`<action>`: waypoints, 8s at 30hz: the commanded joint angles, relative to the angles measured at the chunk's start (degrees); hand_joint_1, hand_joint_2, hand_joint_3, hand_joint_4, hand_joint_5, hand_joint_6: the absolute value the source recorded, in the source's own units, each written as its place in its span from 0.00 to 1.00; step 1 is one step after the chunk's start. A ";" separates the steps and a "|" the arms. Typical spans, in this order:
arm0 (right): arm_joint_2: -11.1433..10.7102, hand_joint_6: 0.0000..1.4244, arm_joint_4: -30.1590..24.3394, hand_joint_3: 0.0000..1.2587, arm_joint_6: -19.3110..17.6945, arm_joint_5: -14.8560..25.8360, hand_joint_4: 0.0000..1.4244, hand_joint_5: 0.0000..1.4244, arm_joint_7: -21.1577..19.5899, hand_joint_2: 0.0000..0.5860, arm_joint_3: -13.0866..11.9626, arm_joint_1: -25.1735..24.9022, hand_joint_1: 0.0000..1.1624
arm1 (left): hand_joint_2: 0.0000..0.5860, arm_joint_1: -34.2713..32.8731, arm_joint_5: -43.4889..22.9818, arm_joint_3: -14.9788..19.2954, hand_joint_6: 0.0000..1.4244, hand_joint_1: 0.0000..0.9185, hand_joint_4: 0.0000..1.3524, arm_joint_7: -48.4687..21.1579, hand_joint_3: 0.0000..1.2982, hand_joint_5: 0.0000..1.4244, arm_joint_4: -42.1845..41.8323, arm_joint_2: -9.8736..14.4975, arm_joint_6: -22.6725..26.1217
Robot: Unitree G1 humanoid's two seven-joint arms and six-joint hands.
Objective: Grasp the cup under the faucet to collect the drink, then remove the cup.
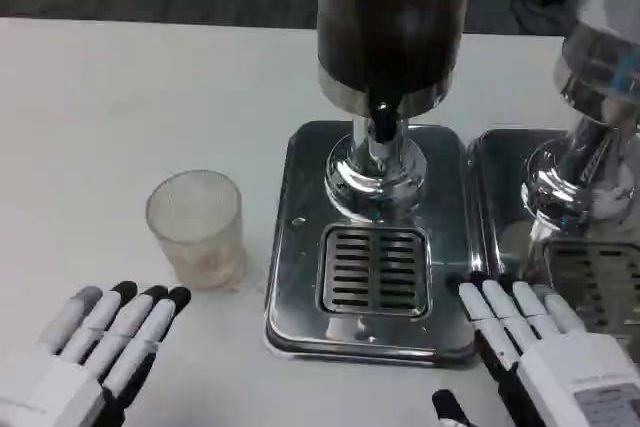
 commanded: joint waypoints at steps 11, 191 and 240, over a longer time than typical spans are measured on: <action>0.12 0.00 -0.86 0.00 1.52 0.94 0.00 0.00 1.79 0.78 0.44 -1.12 0.19 | 0.06 -0.11 -1.66 -1.04 0.00 0.00 0.00 -1.58 0.00 0.00 0.17 1.65 0.91; 13.96 0.00 6.28 0.16 10.55 8.89 0.08 0.00 -8.64 0.82 14.89 -7.91 0.28 | 0.04 -77.45 -18.07 -40.54 0.17 0.24 0.10 0.24 0.25 0.18 78.94 -8.92 -12.65; 12.07 0.00 10.08 0.17 10.03 13.57 0.08 0.01 -9.08 0.83 15.11 -13.58 0.29 | 0.02 -52.04 -33.34 -21.36 0.00 0.08 0.00 -5.82 0.09 0.00 45.77 6.45 -18.53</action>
